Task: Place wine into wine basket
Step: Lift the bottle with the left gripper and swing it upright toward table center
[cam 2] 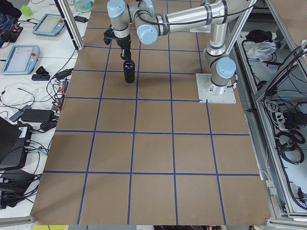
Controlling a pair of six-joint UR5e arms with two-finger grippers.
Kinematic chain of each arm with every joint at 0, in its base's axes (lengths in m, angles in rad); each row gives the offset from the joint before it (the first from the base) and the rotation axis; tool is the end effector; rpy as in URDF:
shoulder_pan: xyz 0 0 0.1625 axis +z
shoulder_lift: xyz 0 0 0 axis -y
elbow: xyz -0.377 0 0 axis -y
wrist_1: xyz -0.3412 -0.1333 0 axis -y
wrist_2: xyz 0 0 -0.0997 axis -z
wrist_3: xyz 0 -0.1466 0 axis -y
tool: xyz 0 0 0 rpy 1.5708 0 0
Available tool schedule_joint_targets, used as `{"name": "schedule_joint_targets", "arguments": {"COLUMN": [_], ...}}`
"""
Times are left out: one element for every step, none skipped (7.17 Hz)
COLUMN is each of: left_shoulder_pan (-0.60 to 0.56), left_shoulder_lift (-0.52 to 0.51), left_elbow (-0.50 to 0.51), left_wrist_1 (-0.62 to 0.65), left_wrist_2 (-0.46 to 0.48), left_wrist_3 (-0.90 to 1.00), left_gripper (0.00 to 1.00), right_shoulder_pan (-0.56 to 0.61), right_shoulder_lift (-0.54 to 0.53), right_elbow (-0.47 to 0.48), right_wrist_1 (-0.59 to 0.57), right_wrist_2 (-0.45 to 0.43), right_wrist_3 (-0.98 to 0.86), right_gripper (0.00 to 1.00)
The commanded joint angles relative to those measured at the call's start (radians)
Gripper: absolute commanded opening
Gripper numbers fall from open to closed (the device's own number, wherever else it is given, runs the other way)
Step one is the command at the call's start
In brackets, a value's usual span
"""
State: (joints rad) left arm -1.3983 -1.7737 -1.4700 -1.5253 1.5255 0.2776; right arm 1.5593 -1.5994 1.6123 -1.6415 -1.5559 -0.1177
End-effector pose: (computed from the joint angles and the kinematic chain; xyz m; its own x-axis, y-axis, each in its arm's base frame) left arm -0.0509 -0.5231 0.3451 -0.9930 0.1022 0.0590 0.1048 0.9936 0.0420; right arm 0.1304 -0.4399 0.3944 -0.9943 -0.1067 -0.0080 -0.1060 0.9926 -0.0591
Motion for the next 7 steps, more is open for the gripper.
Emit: {"name": "schedule_joint_targets", "arguments": {"left_shoulder_pan": [-0.149, -0.232, -0.311, -0.379, -0.437, -0.483, -0.526], "left_shoulder_lift": [0.063, 0.083, 0.089, 0.089, 0.094, 0.095, 0.096], "left_elbow": [-0.064, -0.082, -0.105, -0.116, -0.147, -0.182, -0.202], "left_wrist_1": [0.001, 0.008, 0.014, 0.027, 0.036, 0.062, 0.070], "left_wrist_2": [-0.008, -0.007, -0.013, -0.015, -0.013, -0.016, -0.015], "left_wrist_3": [-0.163, -0.241, -0.333, -0.359, -0.406, -0.446, -0.475], "left_gripper": [0.00, 0.00, 0.00, 0.00, 0.00, 0.00, 0.00], "right_shoulder_pan": [-0.001, -0.001, -0.001, -0.001, -0.001, -0.001, -0.001], "right_shoulder_lift": [-0.001, -0.001, -0.001, -0.001, -0.001, -0.001, 0.001], "right_elbow": [0.000, 0.000, 0.001, 0.001, 0.001, 0.001, 0.001], "right_wrist_1": [0.000, 0.000, 0.000, 0.000, 0.002, 0.000, 0.002], "right_wrist_2": [-0.006, -0.004, -0.004, -0.003, -0.004, -0.004, -0.004], "right_wrist_3": [-0.010, -0.008, -0.010, -0.008, -0.010, -0.010, -0.010], "right_gripper": [1.00, 1.00, 1.00, 1.00, 1.00, 1.00, 1.00]}}
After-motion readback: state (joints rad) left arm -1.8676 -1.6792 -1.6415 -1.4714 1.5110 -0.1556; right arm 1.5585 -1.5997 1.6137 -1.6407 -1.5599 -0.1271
